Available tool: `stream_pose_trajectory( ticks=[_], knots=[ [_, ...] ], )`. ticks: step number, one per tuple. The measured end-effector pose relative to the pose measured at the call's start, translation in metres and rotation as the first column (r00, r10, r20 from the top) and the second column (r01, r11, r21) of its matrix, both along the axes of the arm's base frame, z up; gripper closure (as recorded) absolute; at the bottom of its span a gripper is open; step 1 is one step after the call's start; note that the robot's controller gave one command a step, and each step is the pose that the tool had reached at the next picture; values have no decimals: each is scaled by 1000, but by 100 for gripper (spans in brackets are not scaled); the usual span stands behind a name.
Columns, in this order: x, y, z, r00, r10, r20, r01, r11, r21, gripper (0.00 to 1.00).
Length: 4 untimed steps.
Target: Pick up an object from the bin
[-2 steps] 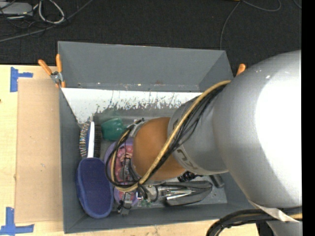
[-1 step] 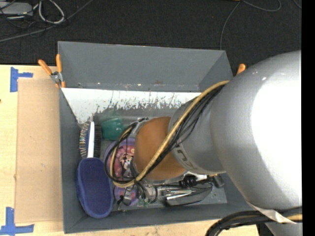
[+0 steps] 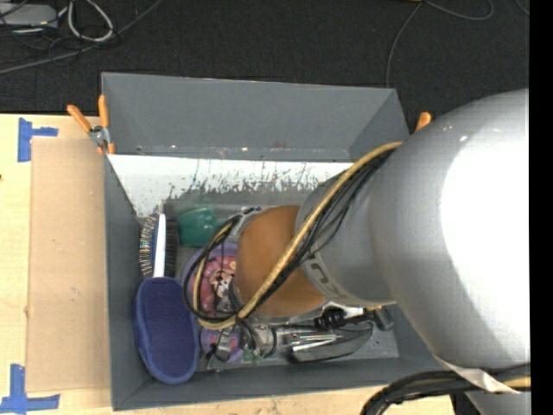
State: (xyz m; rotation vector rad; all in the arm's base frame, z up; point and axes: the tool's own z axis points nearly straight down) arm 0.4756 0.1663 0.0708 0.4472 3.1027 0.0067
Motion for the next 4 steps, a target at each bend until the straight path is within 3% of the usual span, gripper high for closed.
stream_pose_trajectory(
  ticks=[2,3,4],
  knots=[
    [0,-1,33,1000,-3,-2,3,1000,-1,100],
    [-3,-2,62,1000,-3,-12,3,1000,-4,100],
    [-1,-2,99,1000,-1,-10,1,1000,-4,100]
  ],
)
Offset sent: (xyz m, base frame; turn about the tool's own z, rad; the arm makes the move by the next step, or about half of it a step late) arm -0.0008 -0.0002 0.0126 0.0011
